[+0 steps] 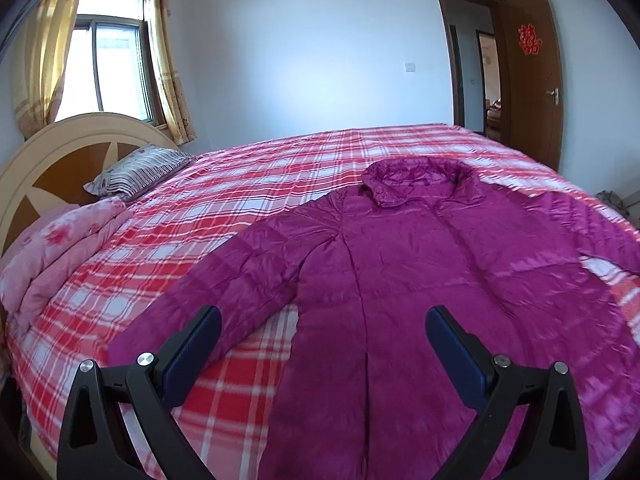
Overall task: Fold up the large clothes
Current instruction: 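Grasp the jacket sleeve cuff with the right gripper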
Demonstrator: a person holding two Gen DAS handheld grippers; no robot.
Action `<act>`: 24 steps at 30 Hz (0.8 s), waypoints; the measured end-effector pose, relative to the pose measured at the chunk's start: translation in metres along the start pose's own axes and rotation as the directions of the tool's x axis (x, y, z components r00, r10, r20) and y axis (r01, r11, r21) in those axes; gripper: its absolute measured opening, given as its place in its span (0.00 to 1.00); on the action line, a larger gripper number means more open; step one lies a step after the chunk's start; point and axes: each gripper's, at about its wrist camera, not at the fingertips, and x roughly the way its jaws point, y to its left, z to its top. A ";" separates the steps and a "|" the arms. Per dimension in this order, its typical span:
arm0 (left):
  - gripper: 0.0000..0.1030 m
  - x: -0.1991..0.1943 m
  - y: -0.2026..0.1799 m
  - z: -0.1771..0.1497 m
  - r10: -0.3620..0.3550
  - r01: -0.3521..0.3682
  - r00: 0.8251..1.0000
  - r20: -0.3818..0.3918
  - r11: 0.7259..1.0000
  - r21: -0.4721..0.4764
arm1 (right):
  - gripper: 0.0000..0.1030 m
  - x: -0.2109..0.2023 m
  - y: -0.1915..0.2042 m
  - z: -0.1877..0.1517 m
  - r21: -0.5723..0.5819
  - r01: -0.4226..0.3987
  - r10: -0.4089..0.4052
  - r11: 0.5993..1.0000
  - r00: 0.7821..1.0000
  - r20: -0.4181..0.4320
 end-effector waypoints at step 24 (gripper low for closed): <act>0.99 0.123 -0.008 -0.021 0.001 -0.010 0.978 -0.206 0.999 -0.043 | 0.16 0.124 -0.032 0.084 -0.146 0.167 -0.187 0.975 0.972 -0.139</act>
